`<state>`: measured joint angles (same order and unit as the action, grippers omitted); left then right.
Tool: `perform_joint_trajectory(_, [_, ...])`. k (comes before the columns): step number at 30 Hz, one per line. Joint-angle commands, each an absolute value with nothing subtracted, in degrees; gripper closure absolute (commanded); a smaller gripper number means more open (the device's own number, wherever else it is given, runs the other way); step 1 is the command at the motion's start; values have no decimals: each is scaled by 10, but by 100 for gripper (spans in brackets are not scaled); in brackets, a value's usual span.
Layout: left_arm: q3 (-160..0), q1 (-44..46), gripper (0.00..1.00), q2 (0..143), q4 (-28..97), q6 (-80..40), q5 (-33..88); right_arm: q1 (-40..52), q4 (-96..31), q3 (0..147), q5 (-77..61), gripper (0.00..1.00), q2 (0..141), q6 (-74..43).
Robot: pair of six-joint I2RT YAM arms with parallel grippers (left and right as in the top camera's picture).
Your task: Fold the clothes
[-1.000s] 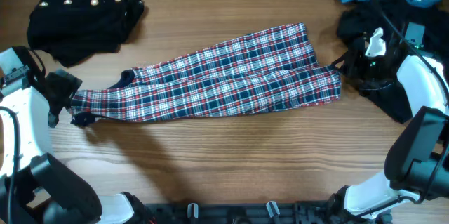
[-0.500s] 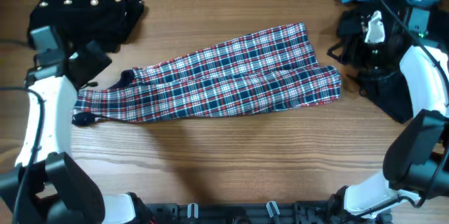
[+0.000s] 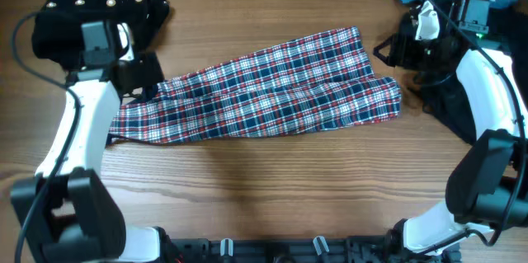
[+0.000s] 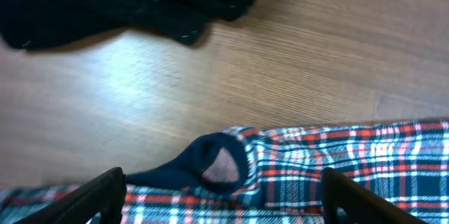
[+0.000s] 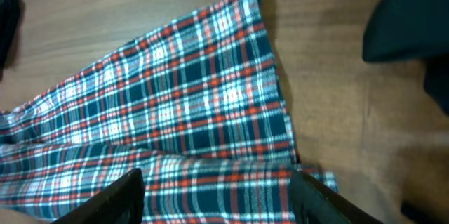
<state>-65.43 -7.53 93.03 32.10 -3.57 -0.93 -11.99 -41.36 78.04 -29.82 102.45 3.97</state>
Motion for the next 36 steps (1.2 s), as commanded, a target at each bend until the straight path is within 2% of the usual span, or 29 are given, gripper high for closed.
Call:
perform_joint_trajectory(1, [-664, -61, 13, 977, 300, 13, -4, -110, -398, 791, -291, 33, 1033, 50])
perform_joint_trajectory(7, [-664, -57, 15, 1019, 279, 20, -4, -103, -395, 791, -278, 34, 1033, 50])
perform_joint_trajectory(12, [-664, -51, 22, 1038, 276, 56, -4, -103, -391, 791, -278, 33, 1033, 50])
perform_joint_trajectory(16, [-664, -46, 35, 1042, 278, 56, -2, -103, -390, 791, -278, 33, 1033, 50])
perform_joint_trajectory(20, [-664, -46, 63, 1043, 283, 55, 25, -103, -390, 791, -278, 33, 1033, 49])
perform_joint_trajectory(21, [-664, -46, 65, 1043, 288, 48, 27, -103, -390, 791, -278, 33, 1033, 46])
perform_joint_trajectory(25, [-664, -46, 69, 1043, 307, 38, 28, -103, -390, 791, -278, 33, 1033, 45])
perform_joint_trajectory(29, [-662, -46, 66, 1043, 309, 38, 28, -103, -390, 791, -276, 33, 1033, 45])
perform_joint_trajectory(36, [-645, -46, 67, 1043, 309, 38, 28, -103, -396, 791, -270, 33, 1033, 44])
